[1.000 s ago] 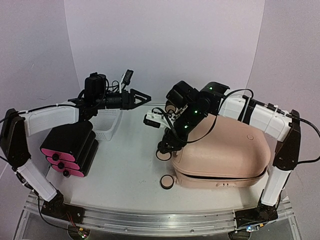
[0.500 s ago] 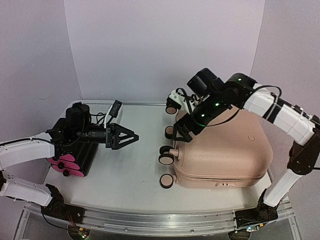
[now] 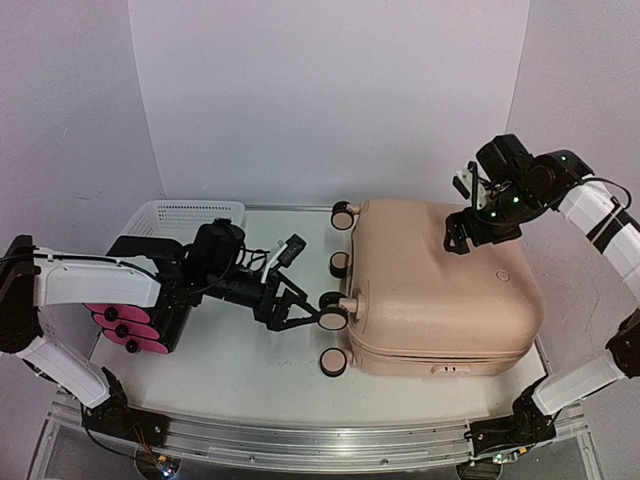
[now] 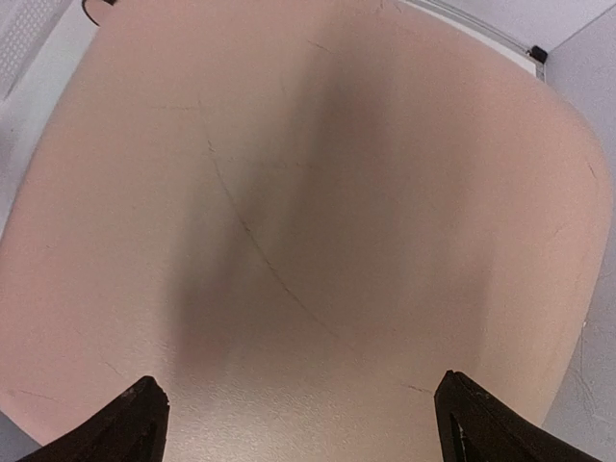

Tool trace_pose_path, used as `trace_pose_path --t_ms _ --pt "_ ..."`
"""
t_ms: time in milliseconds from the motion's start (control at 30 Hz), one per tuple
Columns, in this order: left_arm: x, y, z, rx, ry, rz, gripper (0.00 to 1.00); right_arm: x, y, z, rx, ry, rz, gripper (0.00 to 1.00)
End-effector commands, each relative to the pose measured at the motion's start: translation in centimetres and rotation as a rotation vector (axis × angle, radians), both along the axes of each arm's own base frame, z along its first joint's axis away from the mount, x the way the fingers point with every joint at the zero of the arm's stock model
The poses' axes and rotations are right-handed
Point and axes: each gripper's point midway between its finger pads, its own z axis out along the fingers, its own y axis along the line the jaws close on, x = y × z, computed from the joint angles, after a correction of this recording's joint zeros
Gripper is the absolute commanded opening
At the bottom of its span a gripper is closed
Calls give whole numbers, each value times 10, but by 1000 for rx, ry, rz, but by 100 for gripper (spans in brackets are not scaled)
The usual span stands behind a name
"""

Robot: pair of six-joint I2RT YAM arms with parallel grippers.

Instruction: Open, take out, and arrange the luggage

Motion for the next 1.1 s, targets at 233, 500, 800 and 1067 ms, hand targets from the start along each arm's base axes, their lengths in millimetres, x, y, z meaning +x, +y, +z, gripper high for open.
trace_pose_path --t_ms 233,500,800,1067 --pt "6 -56 4 -15 -182 -181 99 -30 -10 26 97 -69 35 98" --pt "-4 -78 9 -52 -123 -266 73 -46 -22 35 96 -117 35 98" --pt "-1 -70 25 -52 -89 -185 37 -65 -81 38 -77 -230 -121 98" --pt "29 -52 87 -129 -37 -27 20 -56 -139 68 -283 -358 -392 98"
